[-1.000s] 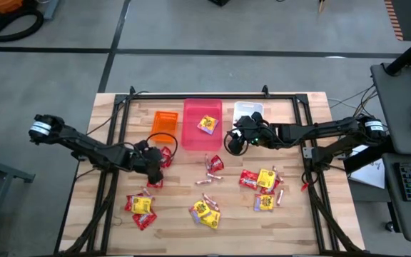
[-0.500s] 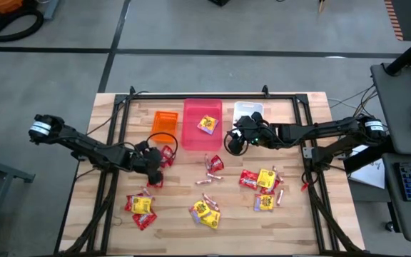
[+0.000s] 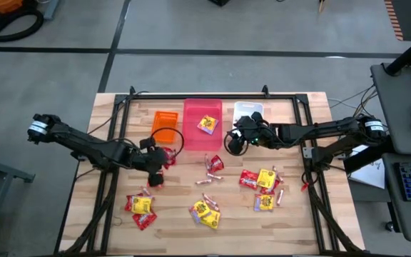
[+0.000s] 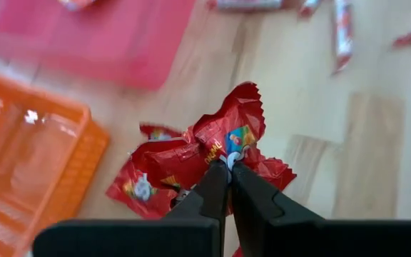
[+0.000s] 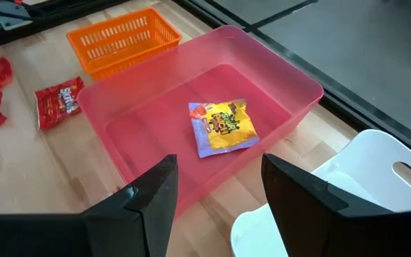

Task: Organize candy in baskets

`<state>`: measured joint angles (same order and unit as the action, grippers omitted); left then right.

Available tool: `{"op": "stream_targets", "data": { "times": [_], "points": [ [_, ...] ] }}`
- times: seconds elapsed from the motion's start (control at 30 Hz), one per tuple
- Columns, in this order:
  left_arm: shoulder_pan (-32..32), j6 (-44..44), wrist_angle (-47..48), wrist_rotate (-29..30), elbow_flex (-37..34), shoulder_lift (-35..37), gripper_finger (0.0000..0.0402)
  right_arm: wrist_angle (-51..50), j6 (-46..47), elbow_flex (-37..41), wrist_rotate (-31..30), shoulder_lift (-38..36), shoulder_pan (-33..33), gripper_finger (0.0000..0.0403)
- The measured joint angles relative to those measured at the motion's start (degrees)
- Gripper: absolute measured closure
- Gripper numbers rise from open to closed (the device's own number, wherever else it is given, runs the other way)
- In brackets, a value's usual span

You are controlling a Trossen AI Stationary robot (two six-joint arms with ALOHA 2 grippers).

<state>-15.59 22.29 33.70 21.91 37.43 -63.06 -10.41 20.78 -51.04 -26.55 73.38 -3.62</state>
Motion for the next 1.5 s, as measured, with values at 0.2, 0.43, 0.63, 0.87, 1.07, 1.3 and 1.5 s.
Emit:
{"op": "stream_targets", "data": {
  "times": [0.2,0.43,0.63,0.87,1.07,1.3,1.5],
  "points": [
    [0.3,-5.1,1.0,-1.4,2.0,2.2,0.0401,0.0,0.1,0.9,0.0,0.0,0.0,0.0209],
    [7.6,-10.9,2.7,5.1,2.9,4.4,0.0401,0.4,0.7,1.1,0.0,0.0,0.0,0.0209],
    [23.6,-16.3,2.0,4.9,3.0,3.7,0.0401,0.5,1.2,1.1,0.0,0.0,0.0,0.0209],
    [40.1,-24.8,-7.7,-9.2,2.3,-0.8,0.0401,0.5,1.2,1.1,0.0,0.0,0.0,0.0209],
    [46.4,-27.6,-8.3,-9.0,2.7,-4.6,0.0401,0.5,1.3,1.1,0.0,0.0,0.0,0.0209],
    [46.9,-27.9,-8.3,-9.0,2.7,-6.6,0.0361,0.5,1.3,1.1,0.0,0.0,0.0,0.0209],
    [46.8,-27.2,-8.3,-9.0,2.7,-5.9,0.0311,0.5,1.4,1.1,0.0,0.0,0.0,0.0209]
  ]
}}
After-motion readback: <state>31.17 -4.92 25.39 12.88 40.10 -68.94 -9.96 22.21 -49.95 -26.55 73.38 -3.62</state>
